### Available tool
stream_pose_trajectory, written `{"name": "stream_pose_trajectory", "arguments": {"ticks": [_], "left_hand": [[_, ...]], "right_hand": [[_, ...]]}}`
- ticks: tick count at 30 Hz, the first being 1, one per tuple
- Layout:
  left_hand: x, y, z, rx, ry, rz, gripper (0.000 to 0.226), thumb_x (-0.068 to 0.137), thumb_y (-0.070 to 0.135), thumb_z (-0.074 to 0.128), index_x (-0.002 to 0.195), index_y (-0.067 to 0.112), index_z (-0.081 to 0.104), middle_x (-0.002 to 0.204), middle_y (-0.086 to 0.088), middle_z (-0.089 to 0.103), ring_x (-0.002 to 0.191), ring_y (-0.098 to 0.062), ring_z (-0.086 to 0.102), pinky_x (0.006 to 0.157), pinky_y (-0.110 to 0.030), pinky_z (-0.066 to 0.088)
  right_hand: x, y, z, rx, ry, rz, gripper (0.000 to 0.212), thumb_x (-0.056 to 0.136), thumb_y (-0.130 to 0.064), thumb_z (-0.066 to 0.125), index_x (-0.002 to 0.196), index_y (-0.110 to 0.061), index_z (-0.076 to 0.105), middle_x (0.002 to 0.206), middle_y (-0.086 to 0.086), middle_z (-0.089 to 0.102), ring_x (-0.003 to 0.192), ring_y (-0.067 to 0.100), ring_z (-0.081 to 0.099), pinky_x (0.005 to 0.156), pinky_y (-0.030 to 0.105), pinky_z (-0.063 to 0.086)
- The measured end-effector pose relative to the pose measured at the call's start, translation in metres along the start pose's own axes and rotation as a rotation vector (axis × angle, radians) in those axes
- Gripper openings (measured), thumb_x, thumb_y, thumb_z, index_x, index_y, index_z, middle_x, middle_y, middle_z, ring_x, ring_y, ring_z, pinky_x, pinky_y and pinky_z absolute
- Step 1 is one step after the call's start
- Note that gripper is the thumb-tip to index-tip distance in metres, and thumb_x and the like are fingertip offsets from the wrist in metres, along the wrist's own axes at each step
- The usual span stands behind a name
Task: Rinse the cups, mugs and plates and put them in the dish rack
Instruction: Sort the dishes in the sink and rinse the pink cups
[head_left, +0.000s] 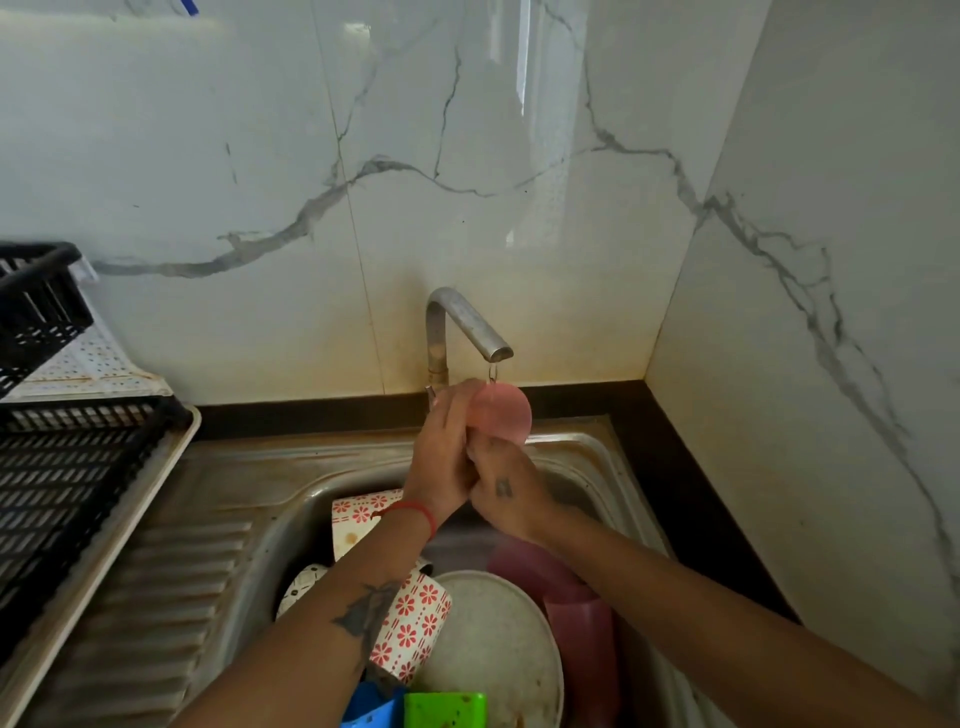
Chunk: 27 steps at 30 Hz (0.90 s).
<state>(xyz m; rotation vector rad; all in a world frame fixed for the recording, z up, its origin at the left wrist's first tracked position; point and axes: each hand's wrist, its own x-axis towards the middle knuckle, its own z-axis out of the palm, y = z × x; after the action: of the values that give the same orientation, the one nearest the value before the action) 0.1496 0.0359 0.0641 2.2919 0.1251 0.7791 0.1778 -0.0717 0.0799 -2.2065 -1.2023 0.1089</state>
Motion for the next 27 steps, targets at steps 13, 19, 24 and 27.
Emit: {"name": "stream_pose_trajectory", "arguments": {"ticks": [13,19,24,27], "left_hand": [[0.008,0.018,-0.008,-0.014,0.019,-0.046,0.095,0.071,0.013,0.083,0.146,0.021,0.025,0.141,-0.010,0.046,0.130,-0.025,0.044,0.105,-0.038,0.042],[0.017,0.008,-0.021,0.124,-0.169,-0.004,0.081,0.068,0.029,0.085,0.136,0.024,0.040,0.133,-0.005,0.054,0.122,-0.025,0.053,0.100,-0.038,0.045],[0.010,0.010,-0.009,0.096,-0.125,0.006,0.071,0.080,0.017,0.075,0.140,0.024,0.038,0.135,-0.005,0.052,0.121,-0.025,0.053,0.099,-0.034,0.047],[0.008,0.003,-0.016,0.140,-0.213,0.058,0.075,0.078,0.019,0.078,0.140,0.028,0.037,0.137,-0.002,0.050,0.123,-0.024,0.050,0.099,-0.031,0.045]], "right_hand": [[0.002,0.002,-0.037,-0.506,0.073,-0.195,0.030,0.094,-0.007,0.048,0.123,-0.009,0.055,0.111,0.008,0.066,0.102,0.022,0.061,0.091,0.030,0.047],[-0.001,0.013,-0.055,-0.844,-0.207,-0.334,0.061,0.094,-0.010,0.053,0.149,-0.010,0.027,0.154,0.012,0.029,0.143,0.028,0.022,0.120,0.036,0.010],[0.002,-0.013,-0.026,-0.103,-0.124,0.147,0.033,0.091,-0.004,0.049,0.125,-0.004,0.050,0.115,0.013,0.056,0.111,0.028,0.054,0.100,0.040,0.044],[-0.012,-0.009,-0.027,0.105,-0.166,-0.014,0.023,0.093,-0.007,0.049,0.116,-0.009,0.051,0.103,0.012,0.058,0.094,0.029,0.059,0.083,0.042,0.052]]}}
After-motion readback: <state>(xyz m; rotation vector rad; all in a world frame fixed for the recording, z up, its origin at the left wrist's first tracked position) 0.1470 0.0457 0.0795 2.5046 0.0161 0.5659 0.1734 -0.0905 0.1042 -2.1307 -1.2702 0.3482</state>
